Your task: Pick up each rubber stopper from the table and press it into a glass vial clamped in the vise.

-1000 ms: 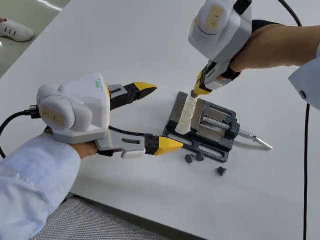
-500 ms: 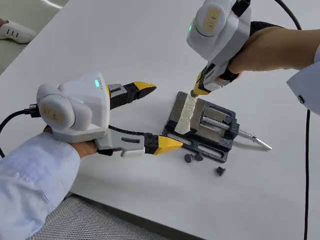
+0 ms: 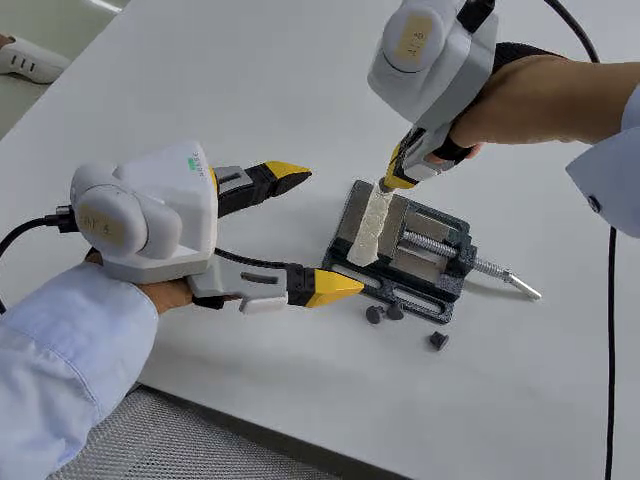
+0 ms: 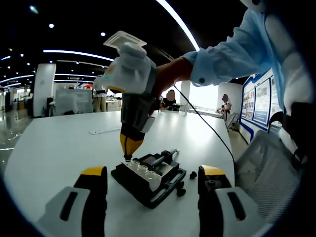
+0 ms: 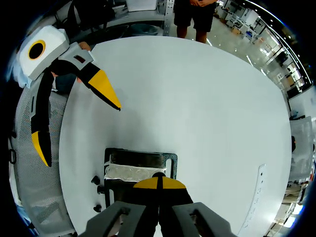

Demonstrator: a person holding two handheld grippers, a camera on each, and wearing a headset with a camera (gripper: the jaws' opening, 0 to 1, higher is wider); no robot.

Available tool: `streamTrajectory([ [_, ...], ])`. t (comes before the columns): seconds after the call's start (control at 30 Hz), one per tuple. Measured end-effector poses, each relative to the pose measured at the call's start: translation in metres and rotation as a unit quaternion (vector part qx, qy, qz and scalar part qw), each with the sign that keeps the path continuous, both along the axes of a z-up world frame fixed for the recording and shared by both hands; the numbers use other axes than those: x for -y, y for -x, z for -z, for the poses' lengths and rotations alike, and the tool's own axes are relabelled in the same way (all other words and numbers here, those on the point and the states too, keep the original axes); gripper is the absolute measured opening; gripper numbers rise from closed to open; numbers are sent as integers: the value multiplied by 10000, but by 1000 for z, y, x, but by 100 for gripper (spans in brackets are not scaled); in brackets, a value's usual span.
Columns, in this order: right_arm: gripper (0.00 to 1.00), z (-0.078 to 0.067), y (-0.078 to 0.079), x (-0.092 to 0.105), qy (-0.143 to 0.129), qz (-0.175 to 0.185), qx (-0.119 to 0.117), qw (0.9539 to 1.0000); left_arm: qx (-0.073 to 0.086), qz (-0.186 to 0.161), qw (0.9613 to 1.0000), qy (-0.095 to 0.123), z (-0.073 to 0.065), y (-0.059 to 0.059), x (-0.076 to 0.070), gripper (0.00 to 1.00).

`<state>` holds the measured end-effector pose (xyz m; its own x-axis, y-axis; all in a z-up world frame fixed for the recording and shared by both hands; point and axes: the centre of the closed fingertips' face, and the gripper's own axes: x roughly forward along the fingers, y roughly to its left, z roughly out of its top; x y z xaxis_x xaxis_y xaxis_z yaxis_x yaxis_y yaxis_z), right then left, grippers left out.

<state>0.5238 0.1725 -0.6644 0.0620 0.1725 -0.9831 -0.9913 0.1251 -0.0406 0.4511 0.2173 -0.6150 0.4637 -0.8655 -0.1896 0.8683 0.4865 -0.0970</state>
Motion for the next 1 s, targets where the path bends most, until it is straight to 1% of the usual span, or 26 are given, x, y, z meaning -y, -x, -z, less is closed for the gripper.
streamTrajectory([
  [0.17,0,0,0,0,-33,-10,51,10000,28,19,10000,-11,-3,2,1,72],
  [0.27,0,-1,1,-1,-14,-113,122,9999,36,46,10000,-38,-6,5,0,72],
  [0.33,0,-3,-1,-1,-156,-45,152,9998,55,66,9999,-97,-8,8,-1,72],
  [0.4,0,-4,-1,0,-425,14,108,9990,76,67,9999,-117,-11,10,-3,72],
  [0.47,0,-5,-3,1,-604,131,114,9980,101,62,9998,-163,-13,11,-6,72],
  [0.5,0,-5,-3,1,-648,178,124,9977,107,55,9998,-172,-14,11,-7,72],
  [0.57,0,-7,-7,5,-681,216,357,9968,121,30,9997,-191,-16,11,-10,72],
  [0.6,0,-8,-5,6,-701,207,339,9967,123,24,9997,-196,-16,11,-10,72],
  [0.63,0,-10,-2,8,-743,274,282,9965,133,18,9997,-204,-17,11,-10,72],
  [0.67,0,-12,-1,9,-795,341,296,9958,139,16,9997,-210,-18,11,-10,72],
  [0.7,0,-16,0,10,-907,379,365,9945,146,26,9997,-214,-19,11,-10,72],
  [0.77,0,-21,3,12,-1057,528,374,9923,159,41,9996,-224,-20,12,-8,72],
  [0.8,0,-25,7,10,-1292,697,309,9887,167,57,9996,-240,-20,13,-7,72],
  [0.83,0,-28,8,9,-1421,796,303,9862,167,65,9995,-243,-20,14,-6,72],
  [0.87,0,-32,10,9,-1589,935,288,9824,161,70,9996,-240,-21,14,-5,72],
  [0.93,4,-36,14,11,-1737,1052,297,9787,163,81,9995,-242,-22,16,-3,72],
  [0.97,5,-38,18,13,-1824,1139,286,9762,169,88,9995,-239,-24,17,-2,72],
  [1.0,6,-40,21,15,-1880,1182,285,9746,171,92,9995,-238,-24,17,-1,72],
])
